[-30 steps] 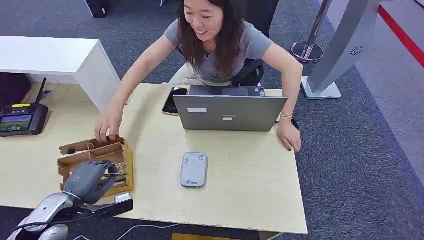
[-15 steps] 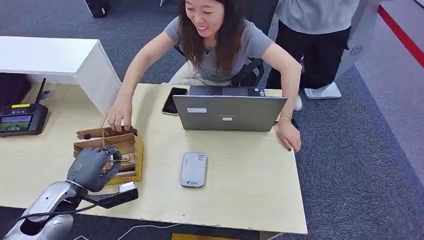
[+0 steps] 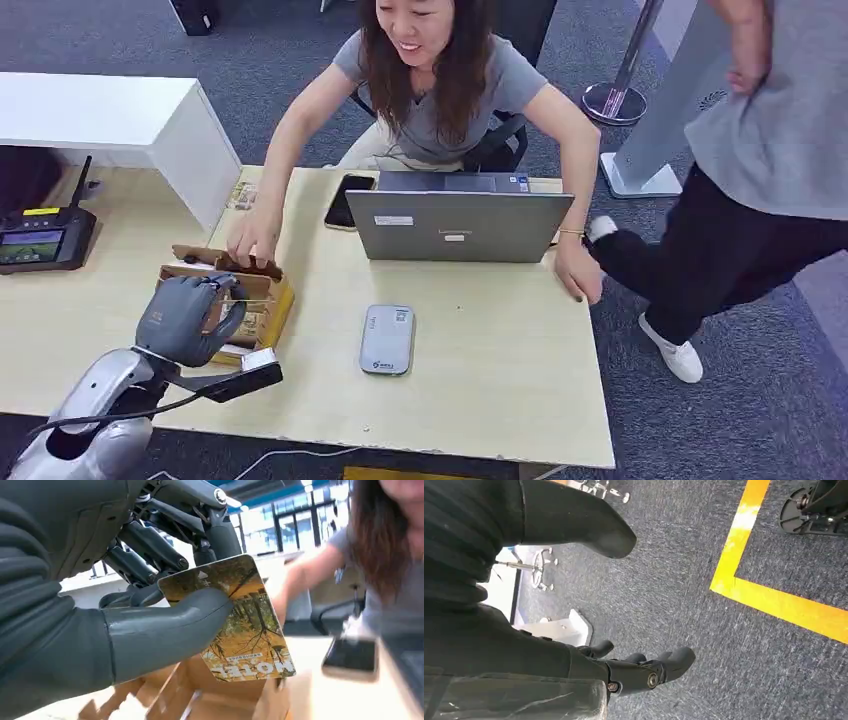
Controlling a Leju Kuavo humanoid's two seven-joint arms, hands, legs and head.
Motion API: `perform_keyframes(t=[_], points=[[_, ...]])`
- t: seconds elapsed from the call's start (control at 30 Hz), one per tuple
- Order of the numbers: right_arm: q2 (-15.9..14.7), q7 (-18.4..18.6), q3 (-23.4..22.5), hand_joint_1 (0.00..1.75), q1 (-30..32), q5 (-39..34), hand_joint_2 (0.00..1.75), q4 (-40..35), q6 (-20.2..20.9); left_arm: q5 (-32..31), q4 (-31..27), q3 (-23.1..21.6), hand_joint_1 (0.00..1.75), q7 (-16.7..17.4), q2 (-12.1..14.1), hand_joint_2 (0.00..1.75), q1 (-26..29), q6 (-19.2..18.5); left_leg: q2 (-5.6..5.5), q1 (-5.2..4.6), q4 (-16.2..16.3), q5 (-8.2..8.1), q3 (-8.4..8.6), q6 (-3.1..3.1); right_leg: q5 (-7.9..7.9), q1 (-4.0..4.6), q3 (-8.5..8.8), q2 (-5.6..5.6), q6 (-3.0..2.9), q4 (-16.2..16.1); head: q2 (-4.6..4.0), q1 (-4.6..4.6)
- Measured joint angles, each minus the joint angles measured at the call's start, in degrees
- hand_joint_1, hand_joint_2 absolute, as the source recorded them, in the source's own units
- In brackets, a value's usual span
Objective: Pass the card to the sensor for recognition and then transmit it.
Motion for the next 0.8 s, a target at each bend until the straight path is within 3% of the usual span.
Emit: perform_keyframes(t=[0.33, 0.57, 0.8], points=[[0.28, -0.13, 0.26, 0.0, 0.06, 0.9, 1.75, 0.02, -0.11, 1.84, -2.82, 2.43, 1.75, -0.88, -3.8, 1.75, 2.25, 6.69, 0.0, 0.0, 0.0, 0.0, -0.02, 0.0, 0.0, 0.0, 0.0, 0.0, 0.0, 0.0, 0.0, -0.02], [0.31, -0.13, 0.74, 0.0, 0.11, 1.86, 1.75, 0.02, -0.5, 10.78, -4.13, 8.72, 1.75, -5.56, -8.94, 1.75, 6.96, 11.71, 0.0, 0.0, 0.0, -0.01, -0.02, 0.0, 0.0, 0.0, -0.01, 0.01, 0.0, 0.0, 0.0, 0.0], [0.48, -0.15, 1.31, 0.0, 0.1, 1.99, 1.75, 0.02, -0.85, 21.41, -4.3, 14.12, 1.75, -8.17, -13.6, 1.75, 9.23, 10.43, -0.01, 0.0, 0.0, -0.01, -0.02, 0.0, 0.0, 0.0, 0.0, -0.02, 0.0, -0.01, 0.0, 0.0]])
